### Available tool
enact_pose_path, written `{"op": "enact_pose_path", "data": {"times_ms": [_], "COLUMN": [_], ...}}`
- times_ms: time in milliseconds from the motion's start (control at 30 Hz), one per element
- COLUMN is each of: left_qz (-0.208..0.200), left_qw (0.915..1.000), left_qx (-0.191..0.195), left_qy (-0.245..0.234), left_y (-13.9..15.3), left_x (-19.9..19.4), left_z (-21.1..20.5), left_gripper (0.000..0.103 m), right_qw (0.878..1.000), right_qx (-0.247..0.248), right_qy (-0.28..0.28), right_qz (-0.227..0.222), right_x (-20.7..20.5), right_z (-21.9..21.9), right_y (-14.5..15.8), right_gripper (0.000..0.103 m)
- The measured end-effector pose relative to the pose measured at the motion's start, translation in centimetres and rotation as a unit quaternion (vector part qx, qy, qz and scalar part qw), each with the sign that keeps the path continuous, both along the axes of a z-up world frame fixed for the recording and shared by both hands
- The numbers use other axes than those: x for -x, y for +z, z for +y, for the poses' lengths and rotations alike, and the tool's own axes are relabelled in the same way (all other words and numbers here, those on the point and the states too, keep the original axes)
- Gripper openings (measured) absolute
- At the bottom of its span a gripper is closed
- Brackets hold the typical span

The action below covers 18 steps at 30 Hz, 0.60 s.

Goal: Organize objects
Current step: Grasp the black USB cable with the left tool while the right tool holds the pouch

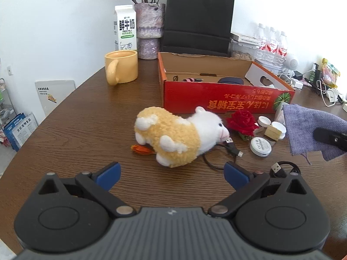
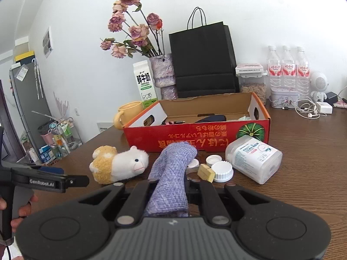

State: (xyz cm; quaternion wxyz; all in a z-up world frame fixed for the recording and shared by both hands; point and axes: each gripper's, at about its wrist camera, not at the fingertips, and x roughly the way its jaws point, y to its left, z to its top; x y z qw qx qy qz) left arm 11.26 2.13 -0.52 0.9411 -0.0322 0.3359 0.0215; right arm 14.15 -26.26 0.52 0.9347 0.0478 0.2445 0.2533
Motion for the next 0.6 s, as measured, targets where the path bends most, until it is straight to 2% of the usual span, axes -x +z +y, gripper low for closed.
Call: {"op": "enact_pose_path", "data": {"times_ms": [267, 600], "left_qz": [0.011, 0.042], "left_qw": [0.9968, 0.9876], "left_qx": [0.000, 0.014], "left_qy": [-0.079, -0.151], "left_y": [-0.8, -2.6], "left_x": [-1.4, -3.9], "left_z": [-5.3, -11.6], "left_gripper": [0.103, 0.103], "right_qw": [0.999, 0.998], "right_qx": [-0.012, -0.021], "right_qy": [-0.048, -0.055], "right_qz": [-0.001, 0.003], "right_x": [-0.6, -1.1], "right_z": [-2.7, -4.3], "right_y": [-0.5, -1.3], "right_gripper": [0.007, 0.007]}}
